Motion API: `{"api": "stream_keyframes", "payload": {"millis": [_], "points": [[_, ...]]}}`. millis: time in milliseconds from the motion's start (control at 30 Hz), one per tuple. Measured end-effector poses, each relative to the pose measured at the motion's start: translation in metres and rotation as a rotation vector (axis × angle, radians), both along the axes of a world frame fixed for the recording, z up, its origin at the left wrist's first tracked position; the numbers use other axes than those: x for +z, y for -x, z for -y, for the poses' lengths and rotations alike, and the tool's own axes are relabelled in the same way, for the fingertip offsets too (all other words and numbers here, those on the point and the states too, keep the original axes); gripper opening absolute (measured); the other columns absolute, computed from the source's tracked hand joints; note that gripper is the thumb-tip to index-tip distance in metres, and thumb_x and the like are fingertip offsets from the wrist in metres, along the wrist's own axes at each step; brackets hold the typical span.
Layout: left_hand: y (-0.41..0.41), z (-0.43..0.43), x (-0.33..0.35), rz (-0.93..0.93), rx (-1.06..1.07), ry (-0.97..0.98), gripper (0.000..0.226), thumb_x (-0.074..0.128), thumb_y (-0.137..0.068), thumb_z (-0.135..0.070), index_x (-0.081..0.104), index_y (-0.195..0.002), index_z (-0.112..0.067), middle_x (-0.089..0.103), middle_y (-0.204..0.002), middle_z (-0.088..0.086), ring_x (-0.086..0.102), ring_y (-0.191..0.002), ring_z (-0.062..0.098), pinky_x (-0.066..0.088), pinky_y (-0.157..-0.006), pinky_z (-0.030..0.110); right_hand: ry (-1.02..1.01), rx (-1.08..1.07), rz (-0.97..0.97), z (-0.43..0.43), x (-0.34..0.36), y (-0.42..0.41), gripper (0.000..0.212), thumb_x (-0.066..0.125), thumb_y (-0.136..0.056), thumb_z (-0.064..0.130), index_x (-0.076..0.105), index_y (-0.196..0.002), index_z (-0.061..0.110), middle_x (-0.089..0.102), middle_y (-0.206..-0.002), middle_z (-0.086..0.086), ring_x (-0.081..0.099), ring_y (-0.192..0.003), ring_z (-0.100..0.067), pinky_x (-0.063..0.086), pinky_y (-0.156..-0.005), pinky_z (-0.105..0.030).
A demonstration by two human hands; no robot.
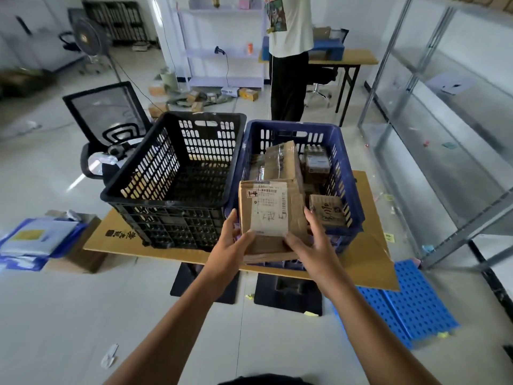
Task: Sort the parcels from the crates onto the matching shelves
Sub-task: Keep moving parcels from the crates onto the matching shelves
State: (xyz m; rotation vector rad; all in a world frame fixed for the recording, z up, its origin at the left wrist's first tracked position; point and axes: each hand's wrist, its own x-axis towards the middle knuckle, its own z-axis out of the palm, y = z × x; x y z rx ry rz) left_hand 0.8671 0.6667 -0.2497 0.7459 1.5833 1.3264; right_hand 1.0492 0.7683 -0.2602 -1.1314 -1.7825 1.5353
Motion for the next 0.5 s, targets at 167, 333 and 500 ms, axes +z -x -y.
{"api": "stream_keyframes", "payload": {"millis": [167,333,500], "points": [[-0.008,0.007,-0.004,0.021,-0.036,-0.079,0.073,0.062,-0.097,-0.042,0.019,-0.155,-0.056,0.056,-0.146,-0.006,0.055,-0.134,0.017,0.049,-0.111,0.041,0.037,-0.04,-0.019,-0.004,-0.003,-0.005,0.075,0.064,-0.081,0.078,0.027,-0.146,0.068,0.05,-0.145,0.027,0.053,-0.132,-0.004,0.057,-0.101,-0.04],[-0.021,0.01,-0.006,-0.044,-0.116,-0.089,0.069,0.055,-0.093,-0.044,0.017,-0.148,-0.062,0.048,-0.148,-0.017,0.054,-0.123,-0.008,0.053,-0.093,0.018,0.028,-0.051,-0.056,-0.005,-0.008,-0.021,0.068,0.062,-0.082,0.081,0.033,-0.143,0.069,0.057,-0.135,0.03,0.057,-0.122,0.007,0.053,-0.09,-0.022],[-0.037,0.015,-0.022,-0.091,-0.183,-0.056,0.062,0.049,-0.101,-0.051,0.021,-0.156,-0.054,0.048,-0.15,-0.022,0.048,-0.134,-0.005,0.049,-0.102,0.02,0.026,-0.124,-0.098,0.005,-0.026,-0.053,0.07,0.067,-0.087,0.068,0.038,-0.15,0.056,0.065,-0.135,0.02,0.063,-0.123,0.0,0.057,-0.088,-0.018]]}}
